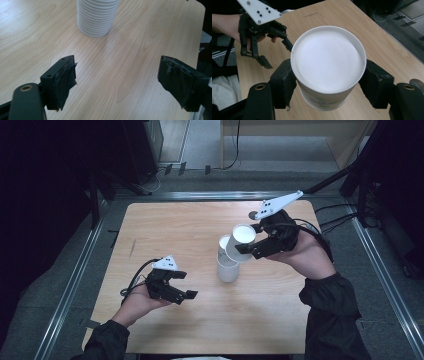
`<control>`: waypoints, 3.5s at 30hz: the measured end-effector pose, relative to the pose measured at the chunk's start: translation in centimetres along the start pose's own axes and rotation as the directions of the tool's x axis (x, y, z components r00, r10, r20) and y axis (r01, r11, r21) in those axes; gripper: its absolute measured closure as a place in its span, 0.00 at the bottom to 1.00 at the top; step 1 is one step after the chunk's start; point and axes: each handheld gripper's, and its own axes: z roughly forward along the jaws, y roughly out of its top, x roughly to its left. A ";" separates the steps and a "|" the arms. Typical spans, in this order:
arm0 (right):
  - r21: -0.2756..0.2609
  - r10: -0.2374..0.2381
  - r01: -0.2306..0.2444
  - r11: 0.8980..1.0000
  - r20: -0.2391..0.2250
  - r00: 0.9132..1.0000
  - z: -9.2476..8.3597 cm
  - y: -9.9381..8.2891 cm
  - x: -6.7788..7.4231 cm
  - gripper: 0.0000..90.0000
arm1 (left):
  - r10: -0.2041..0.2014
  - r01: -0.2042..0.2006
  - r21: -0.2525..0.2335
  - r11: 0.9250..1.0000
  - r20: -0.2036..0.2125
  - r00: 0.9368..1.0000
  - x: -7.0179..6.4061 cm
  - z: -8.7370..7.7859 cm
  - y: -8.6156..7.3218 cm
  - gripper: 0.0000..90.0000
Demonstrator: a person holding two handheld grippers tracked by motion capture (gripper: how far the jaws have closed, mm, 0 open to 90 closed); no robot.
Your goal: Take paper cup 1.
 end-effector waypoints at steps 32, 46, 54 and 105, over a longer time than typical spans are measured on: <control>-0.025 -0.040 0.037 0.999 -0.107 0.993 4.8 -7.6 2.3 0.38 | 0.100 -0.099 -0.013 0.995 0.091 0.991 0.7 1.6 2.3 0.16; -0.014 -0.023 0.021 1.000 -0.186 0.982 8.2 -10.5 3.2 0.38 | 0.131 -0.130 -0.016 0.991 0.112 0.985 0.3 1.5 2.1 0.16; -0.004 -0.016 0.016 1.000 -0.209 0.978 9.3 -10.7 3.0 0.38 | 0.145 -0.143 -0.017 0.990 0.120 0.982 -0.2 1.6 1.8 0.16; -0.121 -0.042 -0.011 0.993 -0.425 0.904 12.2 -5.7 4.9 0.29 | 0.166 -0.144 -0.132 0.981 0.179 0.970 -2.2 0.2 0.0 0.32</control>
